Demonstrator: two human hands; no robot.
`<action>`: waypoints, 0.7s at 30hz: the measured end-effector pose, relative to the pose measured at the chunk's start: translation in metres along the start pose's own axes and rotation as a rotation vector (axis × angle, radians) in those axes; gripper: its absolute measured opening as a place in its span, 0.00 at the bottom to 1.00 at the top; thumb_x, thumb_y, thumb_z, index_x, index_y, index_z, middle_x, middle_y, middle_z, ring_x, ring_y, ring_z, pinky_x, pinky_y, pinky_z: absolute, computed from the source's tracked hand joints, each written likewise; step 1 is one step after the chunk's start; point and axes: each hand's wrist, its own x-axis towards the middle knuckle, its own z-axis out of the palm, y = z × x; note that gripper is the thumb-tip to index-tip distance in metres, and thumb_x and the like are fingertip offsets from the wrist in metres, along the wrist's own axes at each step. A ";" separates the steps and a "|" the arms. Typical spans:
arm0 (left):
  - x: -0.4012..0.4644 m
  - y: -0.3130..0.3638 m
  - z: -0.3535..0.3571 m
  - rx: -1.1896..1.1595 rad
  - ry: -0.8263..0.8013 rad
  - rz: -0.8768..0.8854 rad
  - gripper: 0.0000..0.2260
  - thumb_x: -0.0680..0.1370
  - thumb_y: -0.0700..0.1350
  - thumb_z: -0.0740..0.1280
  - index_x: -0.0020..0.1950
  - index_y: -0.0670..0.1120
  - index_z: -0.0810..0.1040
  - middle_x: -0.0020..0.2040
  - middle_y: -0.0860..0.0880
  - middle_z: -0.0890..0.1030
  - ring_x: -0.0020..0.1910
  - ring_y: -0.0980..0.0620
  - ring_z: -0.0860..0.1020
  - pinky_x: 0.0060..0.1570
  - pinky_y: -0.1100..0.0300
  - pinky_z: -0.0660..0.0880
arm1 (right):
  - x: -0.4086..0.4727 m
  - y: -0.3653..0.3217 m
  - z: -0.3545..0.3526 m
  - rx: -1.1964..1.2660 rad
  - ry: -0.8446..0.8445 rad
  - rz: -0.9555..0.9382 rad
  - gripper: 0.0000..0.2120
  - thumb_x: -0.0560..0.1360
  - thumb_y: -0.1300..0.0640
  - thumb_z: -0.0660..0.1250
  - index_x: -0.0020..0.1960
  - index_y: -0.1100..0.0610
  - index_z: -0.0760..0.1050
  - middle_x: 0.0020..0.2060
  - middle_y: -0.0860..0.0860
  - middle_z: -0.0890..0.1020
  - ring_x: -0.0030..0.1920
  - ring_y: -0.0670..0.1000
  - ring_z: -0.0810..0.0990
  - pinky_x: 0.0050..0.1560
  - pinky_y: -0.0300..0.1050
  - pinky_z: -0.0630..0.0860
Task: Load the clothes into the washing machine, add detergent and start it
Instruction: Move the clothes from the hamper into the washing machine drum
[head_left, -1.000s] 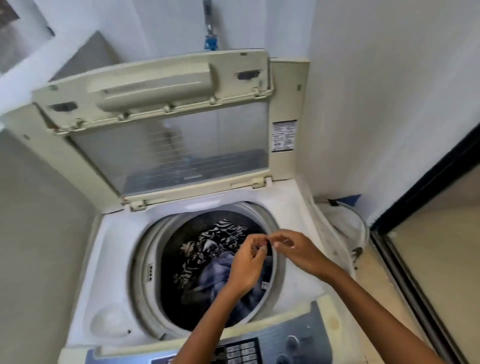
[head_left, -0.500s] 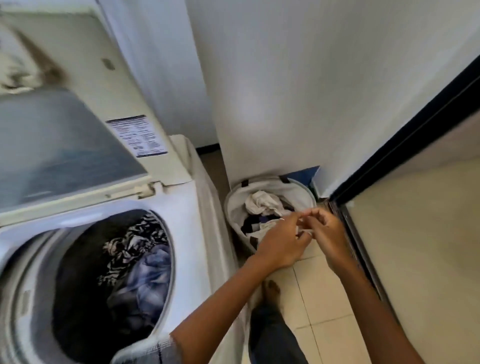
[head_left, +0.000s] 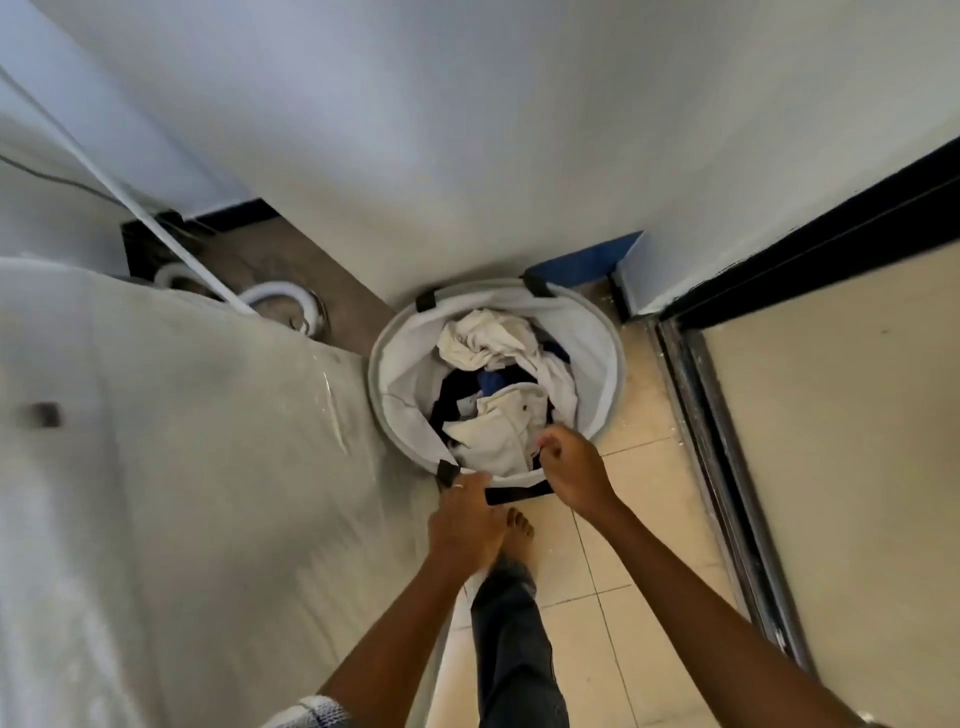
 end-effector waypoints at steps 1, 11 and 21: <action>0.014 -0.005 0.001 0.042 0.073 0.019 0.20 0.77 0.47 0.61 0.70 0.49 0.67 0.68 0.47 0.71 0.66 0.46 0.71 0.64 0.52 0.69 | 0.022 -0.001 0.008 -0.050 -0.015 -0.028 0.06 0.76 0.64 0.59 0.47 0.60 0.75 0.49 0.59 0.80 0.47 0.55 0.77 0.46 0.46 0.72; 0.100 -0.049 0.040 0.200 0.236 0.251 0.26 0.76 0.57 0.45 0.59 0.49 0.77 0.57 0.50 0.80 0.60 0.51 0.76 0.70 0.53 0.61 | 0.212 0.055 0.106 -0.712 -0.258 -0.137 0.33 0.74 0.62 0.65 0.75 0.59 0.54 0.74 0.59 0.57 0.70 0.62 0.65 0.66 0.56 0.67; 0.090 -0.052 0.042 0.100 0.146 0.210 0.20 0.76 0.54 0.51 0.58 0.48 0.76 0.56 0.49 0.79 0.56 0.50 0.75 0.59 0.57 0.68 | 0.144 0.090 0.122 -0.829 -0.463 -0.053 0.23 0.77 0.47 0.63 0.65 0.61 0.68 0.62 0.59 0.74 0.61 0.60 0.74 0.56 0.52 0.73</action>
